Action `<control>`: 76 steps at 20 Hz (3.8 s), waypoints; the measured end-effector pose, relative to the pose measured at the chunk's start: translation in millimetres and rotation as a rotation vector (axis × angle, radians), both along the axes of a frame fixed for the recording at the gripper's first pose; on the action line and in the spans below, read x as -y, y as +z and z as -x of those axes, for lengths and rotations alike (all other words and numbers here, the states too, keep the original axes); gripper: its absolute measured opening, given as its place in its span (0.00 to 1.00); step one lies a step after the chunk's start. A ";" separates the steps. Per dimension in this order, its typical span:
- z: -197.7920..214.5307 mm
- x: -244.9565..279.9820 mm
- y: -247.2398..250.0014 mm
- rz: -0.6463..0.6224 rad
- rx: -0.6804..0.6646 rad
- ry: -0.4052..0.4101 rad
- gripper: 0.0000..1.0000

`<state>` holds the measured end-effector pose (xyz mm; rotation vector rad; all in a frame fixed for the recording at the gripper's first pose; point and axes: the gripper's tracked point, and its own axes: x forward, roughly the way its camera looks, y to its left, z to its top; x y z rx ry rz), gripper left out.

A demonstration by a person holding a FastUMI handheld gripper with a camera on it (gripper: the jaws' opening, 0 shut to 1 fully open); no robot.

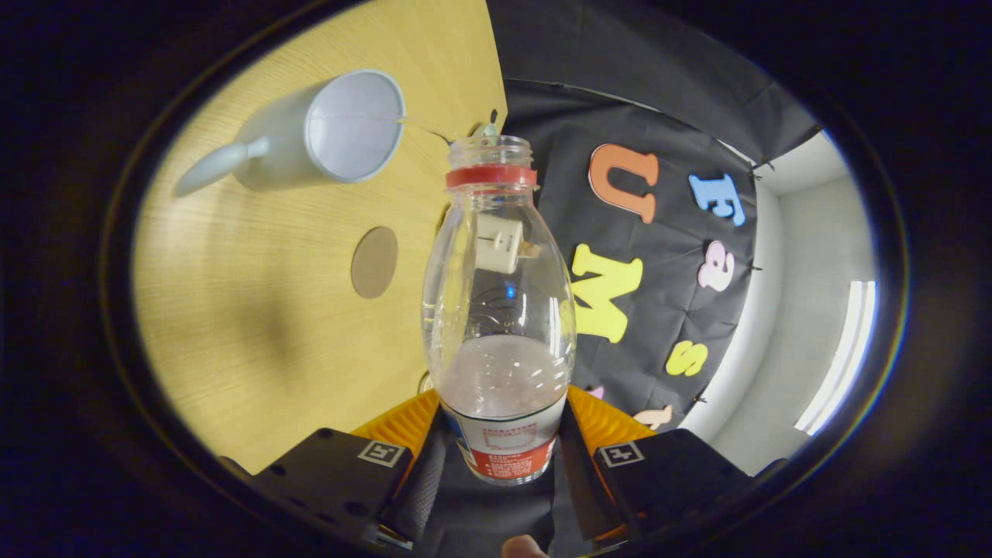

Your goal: Take the bottle from table, then pour the juice into the cup, finally place the bottle on the coaster

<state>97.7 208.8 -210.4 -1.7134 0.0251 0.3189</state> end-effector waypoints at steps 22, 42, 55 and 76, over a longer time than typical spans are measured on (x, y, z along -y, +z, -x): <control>5.0 -2.3 8.1 0.072 0.001 0.023 0.76; -0.4 -8.2 14.1 0.152 -0.006 0.015 0.76; -0.4 -14.6 26.3 0.207 0.047 0.047 0.76; -5.0 -33.3 51.9 0.289 0.132 0.097 0.76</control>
